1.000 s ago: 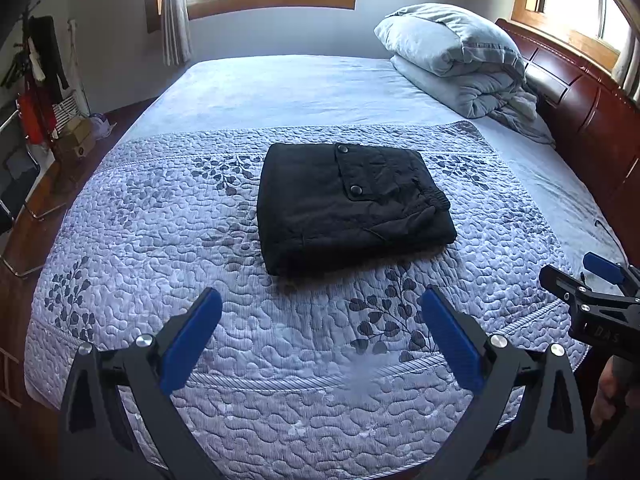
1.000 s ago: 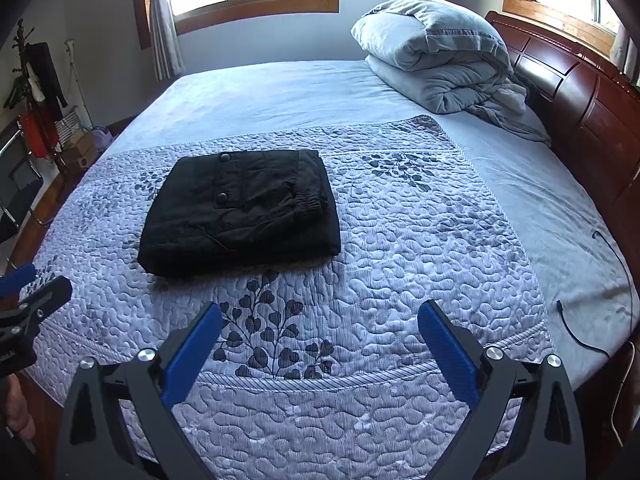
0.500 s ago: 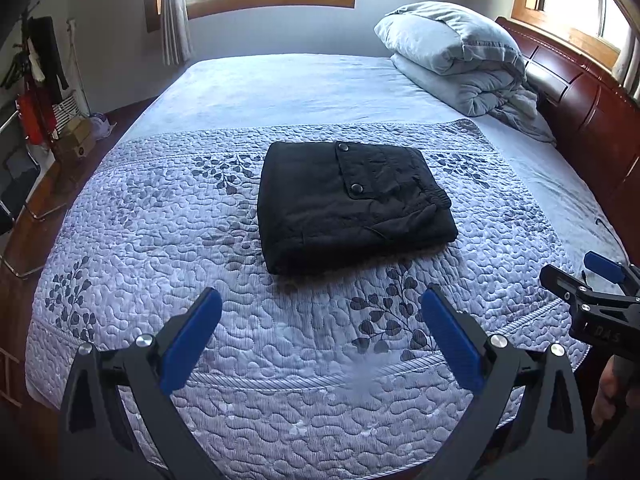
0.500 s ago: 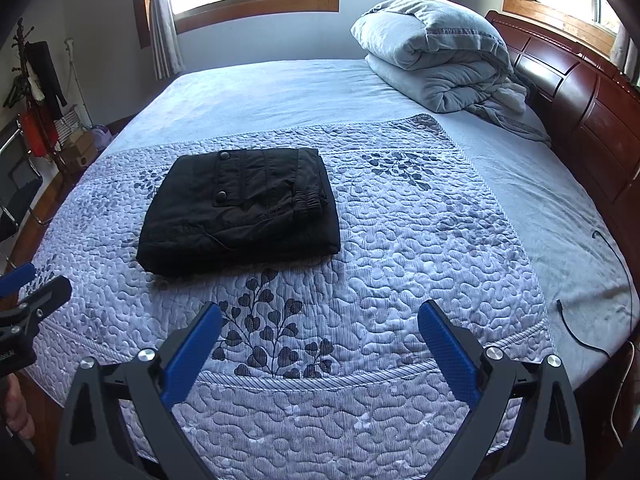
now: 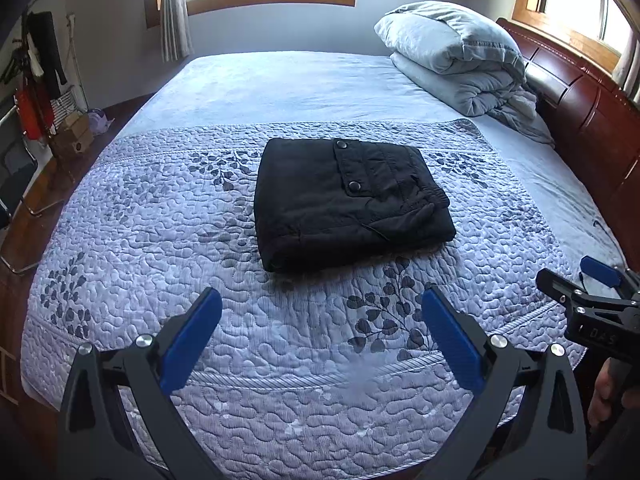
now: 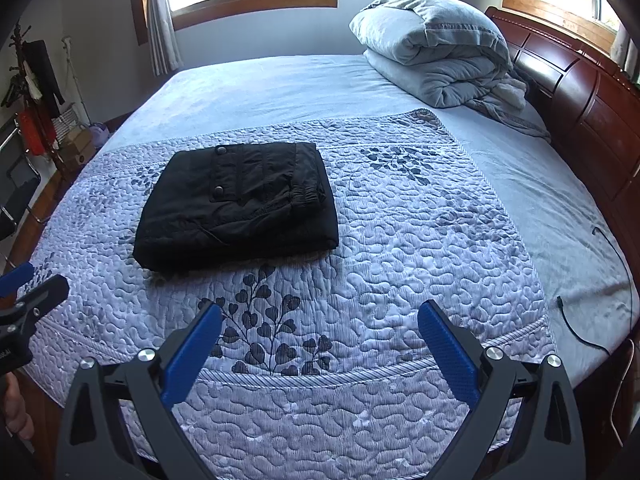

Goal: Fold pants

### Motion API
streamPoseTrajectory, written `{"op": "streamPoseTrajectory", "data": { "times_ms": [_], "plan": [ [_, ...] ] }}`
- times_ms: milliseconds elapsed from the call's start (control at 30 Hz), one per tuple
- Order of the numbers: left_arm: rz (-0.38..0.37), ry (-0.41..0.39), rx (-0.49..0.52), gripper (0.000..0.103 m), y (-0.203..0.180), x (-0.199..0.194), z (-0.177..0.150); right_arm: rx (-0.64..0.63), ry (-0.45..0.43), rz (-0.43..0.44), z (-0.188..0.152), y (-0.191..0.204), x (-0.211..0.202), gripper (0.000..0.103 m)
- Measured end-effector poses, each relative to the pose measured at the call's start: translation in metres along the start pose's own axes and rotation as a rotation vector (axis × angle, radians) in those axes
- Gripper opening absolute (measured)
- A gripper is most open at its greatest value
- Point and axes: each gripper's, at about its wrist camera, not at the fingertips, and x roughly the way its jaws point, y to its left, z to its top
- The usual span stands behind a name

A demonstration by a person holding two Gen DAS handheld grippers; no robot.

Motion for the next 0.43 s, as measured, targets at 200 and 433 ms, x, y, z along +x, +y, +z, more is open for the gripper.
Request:
{"op": "streamPoseTrajectory", "data": {
  "times_ms": [200,433],
  "plan": [
    [0.012,0.004,0.016,0.100,-0.0018,0.0024,0.0005,0.005,0.007,-0.002,-0.0009,-0.0009,0.0022,0.099],
    [0.017,0.015,0.020,0.100,-0.0031,0.0046,-0.0005,0.009,0.005,-0.004,-0.0009,-0.0017,0.0022,0.099]
  ]
}}
